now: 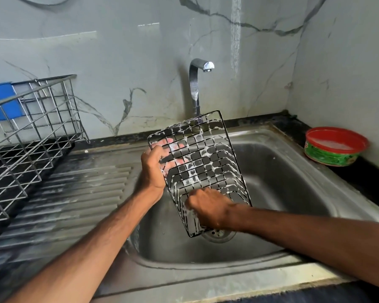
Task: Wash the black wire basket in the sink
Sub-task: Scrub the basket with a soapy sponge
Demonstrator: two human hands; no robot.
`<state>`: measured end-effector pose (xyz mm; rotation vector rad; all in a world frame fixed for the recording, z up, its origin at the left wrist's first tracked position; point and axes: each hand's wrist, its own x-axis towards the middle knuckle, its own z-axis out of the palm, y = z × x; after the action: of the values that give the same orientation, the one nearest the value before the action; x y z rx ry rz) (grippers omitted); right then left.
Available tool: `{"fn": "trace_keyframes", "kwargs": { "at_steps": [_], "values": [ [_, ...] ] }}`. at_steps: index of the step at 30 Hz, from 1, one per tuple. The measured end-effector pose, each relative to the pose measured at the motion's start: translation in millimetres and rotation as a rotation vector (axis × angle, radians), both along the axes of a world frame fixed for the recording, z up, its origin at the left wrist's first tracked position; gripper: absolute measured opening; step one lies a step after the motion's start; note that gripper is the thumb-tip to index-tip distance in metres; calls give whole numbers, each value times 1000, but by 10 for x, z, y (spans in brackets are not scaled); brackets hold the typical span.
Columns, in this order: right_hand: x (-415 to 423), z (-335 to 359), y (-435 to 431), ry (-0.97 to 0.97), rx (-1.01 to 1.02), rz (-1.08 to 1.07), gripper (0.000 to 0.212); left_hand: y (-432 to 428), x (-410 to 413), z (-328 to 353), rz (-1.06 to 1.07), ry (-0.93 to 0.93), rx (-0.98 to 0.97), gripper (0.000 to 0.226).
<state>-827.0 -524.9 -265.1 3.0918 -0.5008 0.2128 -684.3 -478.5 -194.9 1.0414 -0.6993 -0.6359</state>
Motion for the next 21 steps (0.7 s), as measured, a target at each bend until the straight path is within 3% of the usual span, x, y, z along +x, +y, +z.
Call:
{"fn": "trace_keyframes", "kwargs": {
  "at_steps": [5,8,12,16,21],
  "values": [
    [19,-21,7,53,-127,91,29,-9,21,-5,-2,7,-4,48],
    [37,7,-27,24,109,59,27,-20,65,-53,17,16,41,47],
    [92,88,-73,-81,400,-140,25,-10,101,-65,80,-6,73,63],
    [89,154,-97,-190,384,-243,18,-9,66,-71,128,-44,138,44],
    [83,53,-48,-105,381,-191,6,-26,-54,-85,127,-24,244,38]
  ]
}}
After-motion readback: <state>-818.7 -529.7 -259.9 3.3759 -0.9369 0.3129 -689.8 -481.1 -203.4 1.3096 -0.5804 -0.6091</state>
